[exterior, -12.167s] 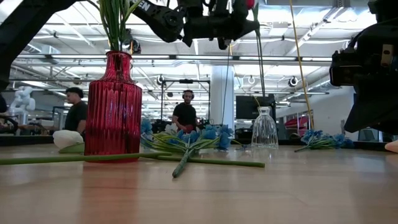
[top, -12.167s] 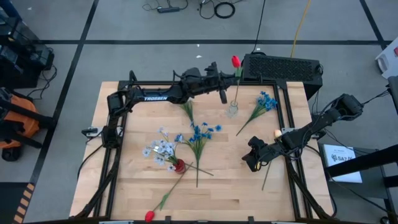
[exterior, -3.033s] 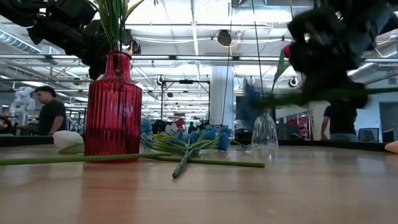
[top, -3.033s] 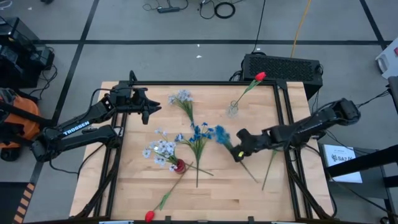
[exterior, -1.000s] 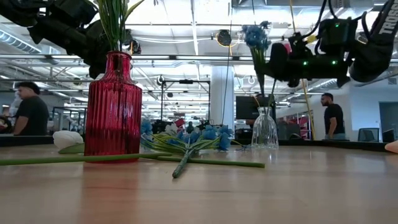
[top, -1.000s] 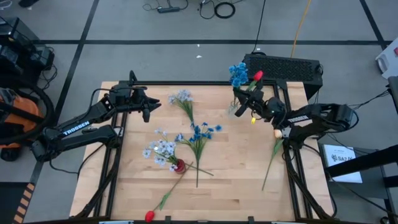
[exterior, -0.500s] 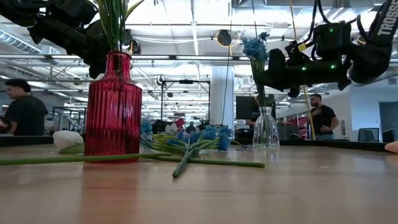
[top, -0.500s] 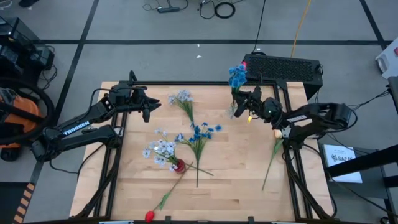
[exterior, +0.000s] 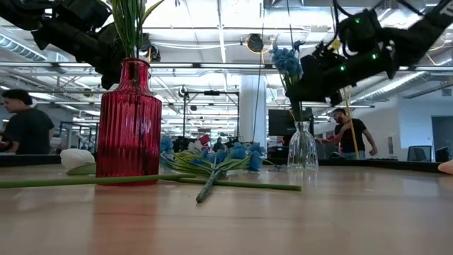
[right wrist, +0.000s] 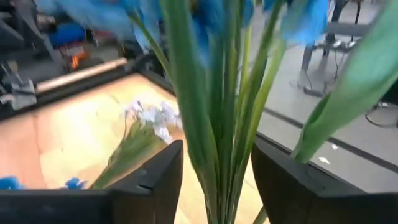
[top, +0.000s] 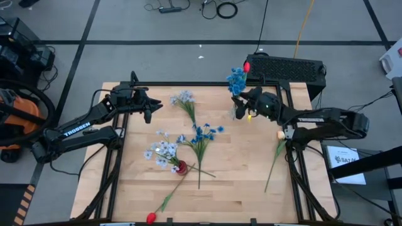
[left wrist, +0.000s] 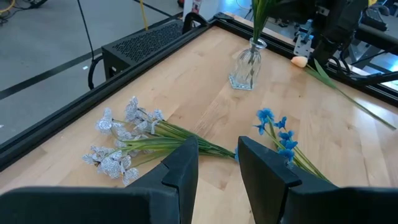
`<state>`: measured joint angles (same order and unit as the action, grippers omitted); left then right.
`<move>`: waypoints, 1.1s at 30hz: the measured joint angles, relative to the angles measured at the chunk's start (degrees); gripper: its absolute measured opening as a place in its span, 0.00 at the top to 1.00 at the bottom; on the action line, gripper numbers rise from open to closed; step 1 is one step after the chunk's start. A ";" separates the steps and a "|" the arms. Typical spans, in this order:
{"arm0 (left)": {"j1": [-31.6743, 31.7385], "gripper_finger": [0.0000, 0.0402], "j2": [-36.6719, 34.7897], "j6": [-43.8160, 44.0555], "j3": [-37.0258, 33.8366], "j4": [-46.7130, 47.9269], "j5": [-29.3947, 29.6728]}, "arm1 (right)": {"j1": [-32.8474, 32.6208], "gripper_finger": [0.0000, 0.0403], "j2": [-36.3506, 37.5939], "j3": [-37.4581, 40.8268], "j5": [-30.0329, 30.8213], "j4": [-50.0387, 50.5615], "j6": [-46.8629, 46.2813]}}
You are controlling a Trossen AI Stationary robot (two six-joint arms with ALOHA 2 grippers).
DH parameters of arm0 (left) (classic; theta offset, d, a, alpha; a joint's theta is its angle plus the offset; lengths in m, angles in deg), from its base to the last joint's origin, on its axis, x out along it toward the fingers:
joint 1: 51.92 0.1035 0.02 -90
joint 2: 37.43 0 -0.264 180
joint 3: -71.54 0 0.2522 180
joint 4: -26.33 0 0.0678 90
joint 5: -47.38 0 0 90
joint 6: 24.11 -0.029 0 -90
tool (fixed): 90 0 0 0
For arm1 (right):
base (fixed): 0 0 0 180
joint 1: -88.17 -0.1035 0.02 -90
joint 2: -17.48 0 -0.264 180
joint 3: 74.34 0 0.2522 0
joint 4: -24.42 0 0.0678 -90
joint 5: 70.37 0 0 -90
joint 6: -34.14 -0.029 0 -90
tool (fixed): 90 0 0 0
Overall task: Sort flowers into vase by color
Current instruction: Put the top blue flower into the transparent vase, then put the light orange flower into the red vase
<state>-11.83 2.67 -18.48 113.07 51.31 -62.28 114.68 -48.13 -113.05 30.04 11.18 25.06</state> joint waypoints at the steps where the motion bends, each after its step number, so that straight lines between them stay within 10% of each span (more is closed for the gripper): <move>1: 0.01 0.70 0.00 0.00 0.00 0.01 0.00 | -0.01 0.53 0.94 -1.89 0.00 4.44 0.44; 17: 0.02 0.70 0.00 0.09 0.00 0.02 0.00 | -0.01 0.48 4.58 -26.45 -0.29 58.09 -9.27; 33: 0.02 0.70 0.00 1.49 0.01 1.66 -0.02 | -6.45 0.61 4.56 -29.86 -6.29 87.58 -48.08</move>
<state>-11.81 2.67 -17.00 113.08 52.97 -62.31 108.24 -43.57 -142.91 23.75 98.76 -23.02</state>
